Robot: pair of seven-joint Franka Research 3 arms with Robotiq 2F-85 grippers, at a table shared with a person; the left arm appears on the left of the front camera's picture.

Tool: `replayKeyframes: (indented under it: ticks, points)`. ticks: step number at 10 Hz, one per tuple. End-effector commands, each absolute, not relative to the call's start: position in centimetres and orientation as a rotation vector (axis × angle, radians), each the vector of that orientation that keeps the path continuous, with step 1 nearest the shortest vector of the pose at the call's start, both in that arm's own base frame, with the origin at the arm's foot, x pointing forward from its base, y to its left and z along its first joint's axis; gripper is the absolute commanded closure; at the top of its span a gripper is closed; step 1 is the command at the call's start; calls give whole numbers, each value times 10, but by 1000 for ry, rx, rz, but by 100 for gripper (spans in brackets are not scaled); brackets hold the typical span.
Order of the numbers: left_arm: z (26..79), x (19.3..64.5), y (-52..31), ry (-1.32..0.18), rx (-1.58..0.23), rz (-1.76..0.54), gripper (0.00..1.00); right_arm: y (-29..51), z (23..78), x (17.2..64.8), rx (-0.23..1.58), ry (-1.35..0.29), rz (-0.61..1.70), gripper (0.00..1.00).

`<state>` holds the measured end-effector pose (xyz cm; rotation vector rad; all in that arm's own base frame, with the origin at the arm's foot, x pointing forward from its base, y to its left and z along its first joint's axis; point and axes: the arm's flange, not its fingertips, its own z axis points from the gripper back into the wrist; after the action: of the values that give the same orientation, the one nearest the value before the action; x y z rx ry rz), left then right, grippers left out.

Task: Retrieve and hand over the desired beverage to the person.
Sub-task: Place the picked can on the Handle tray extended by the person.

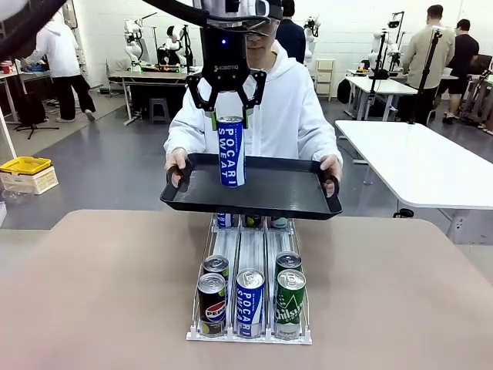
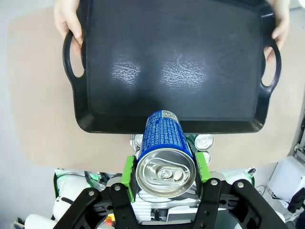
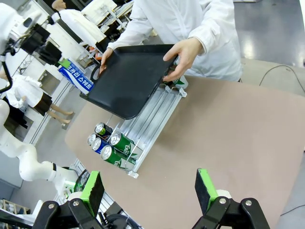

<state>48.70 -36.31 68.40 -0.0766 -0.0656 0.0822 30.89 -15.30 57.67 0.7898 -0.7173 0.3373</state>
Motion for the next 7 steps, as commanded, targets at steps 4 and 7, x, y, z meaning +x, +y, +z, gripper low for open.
replayKeyframes:
  ticks: [4, 7]
  points:
    - [670, 547, -382, -2, -91, 104, 42, -153, 577, 312, 819, -745, 349, 0]
    - [663, 556, -408, -64, -69, 94, 42, -153, 577, 312, 819, -745, 349, 0]
